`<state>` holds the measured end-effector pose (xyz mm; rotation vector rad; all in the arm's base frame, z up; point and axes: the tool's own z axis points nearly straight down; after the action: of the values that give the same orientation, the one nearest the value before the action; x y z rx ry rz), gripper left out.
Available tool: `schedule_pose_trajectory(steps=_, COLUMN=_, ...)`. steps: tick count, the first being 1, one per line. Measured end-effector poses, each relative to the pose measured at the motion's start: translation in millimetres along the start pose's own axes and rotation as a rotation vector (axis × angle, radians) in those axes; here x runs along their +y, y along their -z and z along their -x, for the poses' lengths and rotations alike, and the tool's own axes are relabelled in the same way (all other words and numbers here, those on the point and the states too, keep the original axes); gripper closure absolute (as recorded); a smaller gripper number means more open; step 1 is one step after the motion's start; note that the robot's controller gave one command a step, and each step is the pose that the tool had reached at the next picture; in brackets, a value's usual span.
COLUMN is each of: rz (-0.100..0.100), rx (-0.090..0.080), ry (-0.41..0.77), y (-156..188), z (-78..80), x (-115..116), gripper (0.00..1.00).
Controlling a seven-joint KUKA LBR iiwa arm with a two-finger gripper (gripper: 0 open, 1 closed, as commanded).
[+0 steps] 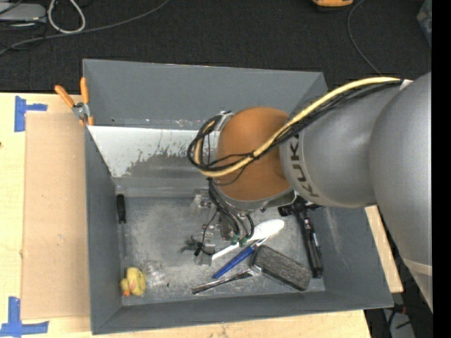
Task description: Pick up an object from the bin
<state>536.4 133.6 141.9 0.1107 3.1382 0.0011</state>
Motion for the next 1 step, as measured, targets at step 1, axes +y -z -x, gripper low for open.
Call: schedule_pose_trajectory(steps=1, rz=0.000, rx=0.007, ry=0.178, y=-20.8, z=-22.5, x=-78.3, gripper=0.00)
